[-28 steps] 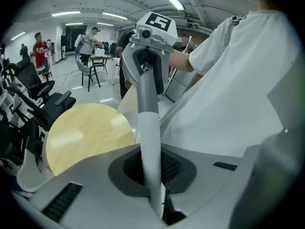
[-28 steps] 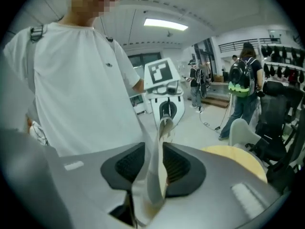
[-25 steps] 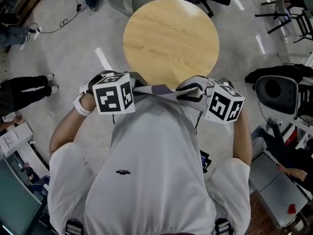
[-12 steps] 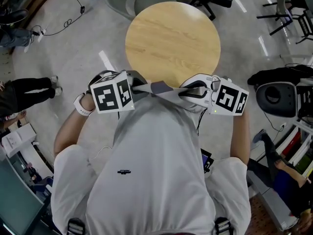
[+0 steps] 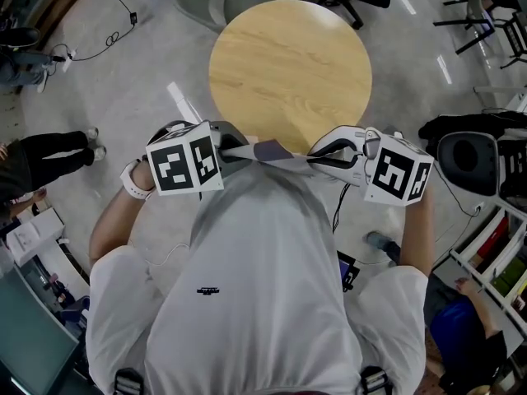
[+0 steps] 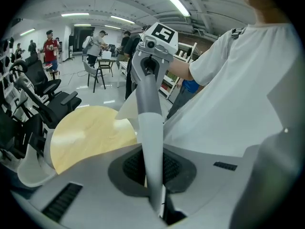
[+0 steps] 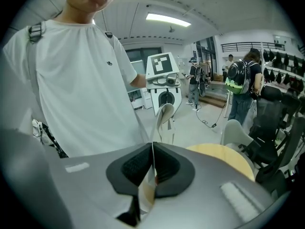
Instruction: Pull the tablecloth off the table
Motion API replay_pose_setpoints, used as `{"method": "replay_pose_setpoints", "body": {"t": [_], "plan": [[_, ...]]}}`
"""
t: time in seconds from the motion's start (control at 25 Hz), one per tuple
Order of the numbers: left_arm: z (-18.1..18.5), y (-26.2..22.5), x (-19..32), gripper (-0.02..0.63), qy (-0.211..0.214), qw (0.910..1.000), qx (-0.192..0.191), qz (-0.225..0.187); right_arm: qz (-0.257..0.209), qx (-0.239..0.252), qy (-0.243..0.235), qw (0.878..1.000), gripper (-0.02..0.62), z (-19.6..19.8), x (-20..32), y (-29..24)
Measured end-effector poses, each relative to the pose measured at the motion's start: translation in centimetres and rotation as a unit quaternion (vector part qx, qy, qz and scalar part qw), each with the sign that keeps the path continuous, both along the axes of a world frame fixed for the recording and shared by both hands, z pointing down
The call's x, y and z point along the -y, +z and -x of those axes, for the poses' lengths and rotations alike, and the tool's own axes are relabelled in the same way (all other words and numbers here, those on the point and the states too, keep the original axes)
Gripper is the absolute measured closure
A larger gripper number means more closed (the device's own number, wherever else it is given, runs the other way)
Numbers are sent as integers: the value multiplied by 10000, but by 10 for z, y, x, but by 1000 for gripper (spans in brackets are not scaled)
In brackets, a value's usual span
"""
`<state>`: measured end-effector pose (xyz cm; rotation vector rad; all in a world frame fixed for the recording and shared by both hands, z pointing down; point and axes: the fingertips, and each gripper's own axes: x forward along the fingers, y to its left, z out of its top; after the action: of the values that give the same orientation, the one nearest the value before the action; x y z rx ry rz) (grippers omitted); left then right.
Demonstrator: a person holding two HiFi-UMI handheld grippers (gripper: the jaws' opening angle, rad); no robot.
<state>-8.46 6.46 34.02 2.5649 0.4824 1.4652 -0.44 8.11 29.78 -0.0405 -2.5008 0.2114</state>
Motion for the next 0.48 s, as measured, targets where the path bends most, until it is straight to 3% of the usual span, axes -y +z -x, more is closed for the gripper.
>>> {"method": "replay_pose_setpoints", "body": {"t": [0.48], "plan": [[-17, 7, 6, 595, 122, 9999, -103, 36, -118, -292, 249, 9992, 581, -17, 4, 3]]}}
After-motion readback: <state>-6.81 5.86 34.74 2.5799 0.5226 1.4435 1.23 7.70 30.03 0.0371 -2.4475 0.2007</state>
